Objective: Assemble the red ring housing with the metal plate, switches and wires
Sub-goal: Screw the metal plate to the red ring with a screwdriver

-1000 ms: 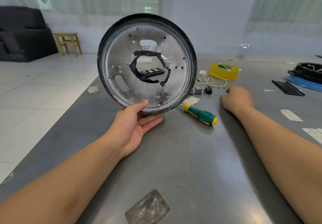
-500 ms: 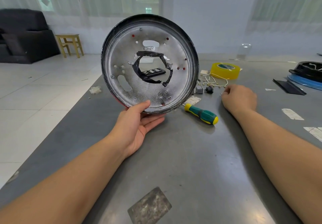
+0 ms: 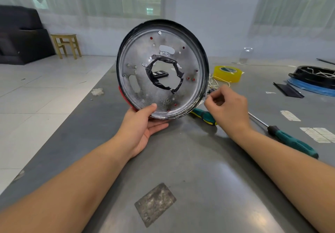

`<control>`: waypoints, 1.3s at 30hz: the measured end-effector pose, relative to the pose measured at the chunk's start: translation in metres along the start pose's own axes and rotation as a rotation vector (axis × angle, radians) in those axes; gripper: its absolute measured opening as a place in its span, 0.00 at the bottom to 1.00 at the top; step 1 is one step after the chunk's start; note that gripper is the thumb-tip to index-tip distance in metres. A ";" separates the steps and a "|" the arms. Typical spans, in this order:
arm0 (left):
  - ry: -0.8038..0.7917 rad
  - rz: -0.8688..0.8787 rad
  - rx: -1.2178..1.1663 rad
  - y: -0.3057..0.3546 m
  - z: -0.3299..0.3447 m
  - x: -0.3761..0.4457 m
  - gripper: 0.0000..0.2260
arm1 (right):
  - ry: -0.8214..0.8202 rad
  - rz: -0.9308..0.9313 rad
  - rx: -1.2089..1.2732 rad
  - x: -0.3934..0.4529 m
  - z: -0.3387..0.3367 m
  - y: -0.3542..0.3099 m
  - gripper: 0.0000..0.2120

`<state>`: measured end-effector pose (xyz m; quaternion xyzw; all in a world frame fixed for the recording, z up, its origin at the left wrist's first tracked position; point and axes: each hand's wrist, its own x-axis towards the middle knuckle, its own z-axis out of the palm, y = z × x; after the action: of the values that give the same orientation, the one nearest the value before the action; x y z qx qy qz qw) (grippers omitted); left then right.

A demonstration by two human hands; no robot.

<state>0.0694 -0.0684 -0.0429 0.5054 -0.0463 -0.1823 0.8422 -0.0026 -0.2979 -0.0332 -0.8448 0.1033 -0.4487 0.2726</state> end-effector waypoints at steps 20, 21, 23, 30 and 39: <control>-0.051 0.069 0.150 -0.004 0.002 0.000 0.11 | -0.330 -0.412 0.056 -0.029 0.015 -0.039 0.07; -0.049 0.075 0.157 -0.004 0.003 -0.001 0.11 | -0.333 -0.403 0.062 -0.029 0.015 -0.039 0.07; -0.037 0.088 0.172 -0.005 0.004 -0.002 0.10 | -0.343 -0.361 0.093 -0.029 0.014 -0.040 0.08; 0.013 0.127 0.250 -0.007 0.008 -0.004 0.11 | -0.373 -0.332 0.063 -0.028 0.014 -0.039 0.03; 0.067 0.144 0.269 -0.007 0.011 -0.005 0.11 | -0.422 -0.213 0.088 -0.026 0.017 -0.037 0.04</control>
<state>0.0605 -0.0787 -0.0438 0.6150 -0.0781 -0.0965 0.7787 -0.0062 -0.2500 -0.0385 -0.9134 -0.0653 -0.2923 0.2758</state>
